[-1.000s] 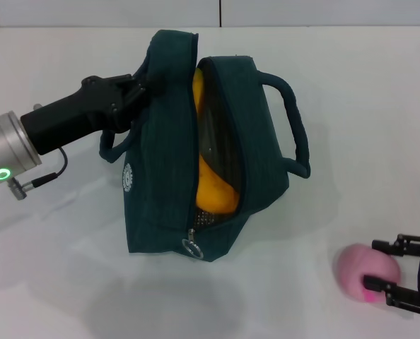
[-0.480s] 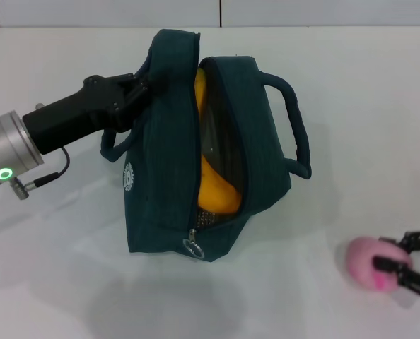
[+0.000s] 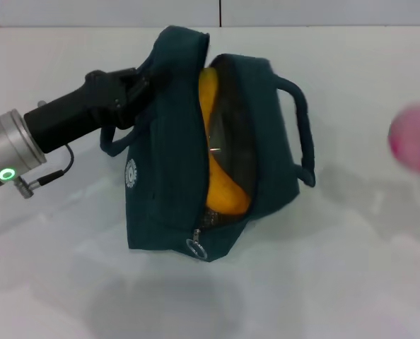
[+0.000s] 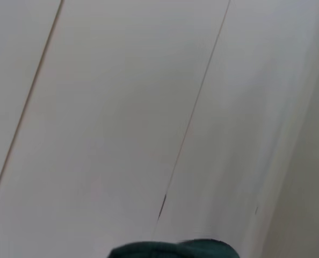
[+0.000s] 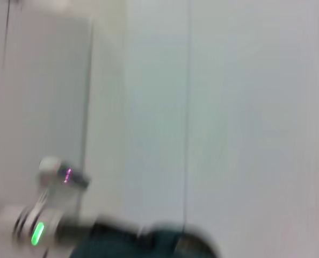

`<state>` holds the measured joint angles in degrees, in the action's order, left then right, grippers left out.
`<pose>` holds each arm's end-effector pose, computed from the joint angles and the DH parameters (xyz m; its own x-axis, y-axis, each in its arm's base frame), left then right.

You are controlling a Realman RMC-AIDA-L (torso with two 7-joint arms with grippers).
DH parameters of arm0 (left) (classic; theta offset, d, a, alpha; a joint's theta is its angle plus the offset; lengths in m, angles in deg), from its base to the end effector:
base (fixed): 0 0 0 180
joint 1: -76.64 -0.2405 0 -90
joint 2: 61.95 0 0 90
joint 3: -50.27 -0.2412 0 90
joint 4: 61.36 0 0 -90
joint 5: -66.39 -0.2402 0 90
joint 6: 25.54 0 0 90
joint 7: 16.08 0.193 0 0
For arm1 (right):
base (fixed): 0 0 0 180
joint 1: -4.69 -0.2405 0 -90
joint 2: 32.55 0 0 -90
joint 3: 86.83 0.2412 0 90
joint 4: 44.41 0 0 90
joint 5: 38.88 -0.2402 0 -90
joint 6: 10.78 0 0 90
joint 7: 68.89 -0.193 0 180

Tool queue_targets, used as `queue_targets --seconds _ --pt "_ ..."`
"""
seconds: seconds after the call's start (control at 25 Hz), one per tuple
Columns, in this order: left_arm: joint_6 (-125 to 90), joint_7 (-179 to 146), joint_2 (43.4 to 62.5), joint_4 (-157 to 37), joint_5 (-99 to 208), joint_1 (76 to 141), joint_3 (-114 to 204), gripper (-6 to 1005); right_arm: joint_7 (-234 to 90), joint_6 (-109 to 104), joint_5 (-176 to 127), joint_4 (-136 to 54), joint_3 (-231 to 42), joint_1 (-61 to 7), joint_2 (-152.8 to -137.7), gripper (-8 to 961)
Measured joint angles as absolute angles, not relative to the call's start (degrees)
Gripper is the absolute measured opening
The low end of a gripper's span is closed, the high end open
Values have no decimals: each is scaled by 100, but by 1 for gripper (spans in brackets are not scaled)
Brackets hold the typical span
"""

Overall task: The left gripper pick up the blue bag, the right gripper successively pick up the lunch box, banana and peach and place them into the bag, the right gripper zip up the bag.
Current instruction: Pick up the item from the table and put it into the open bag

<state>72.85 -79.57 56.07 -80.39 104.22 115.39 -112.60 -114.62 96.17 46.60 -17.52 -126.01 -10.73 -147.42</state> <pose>-0.2413 0.3649 -0.0216 0.5227 0.2377 0.8187 0.5663 -0.8147 -0.1251 0.2777 0.2876 0.0350 0.6301 0.1724 -0.7571 -0.3200 -0.8307 -0.4555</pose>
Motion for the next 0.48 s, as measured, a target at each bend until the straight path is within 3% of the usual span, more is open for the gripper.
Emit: queue_targets --seconds 0.48 --pt "7541 -7845 5633 -8035 10614 11505 -11260 33 -13292 9011 3784 -1890 -13611 -3006 -14790 135"
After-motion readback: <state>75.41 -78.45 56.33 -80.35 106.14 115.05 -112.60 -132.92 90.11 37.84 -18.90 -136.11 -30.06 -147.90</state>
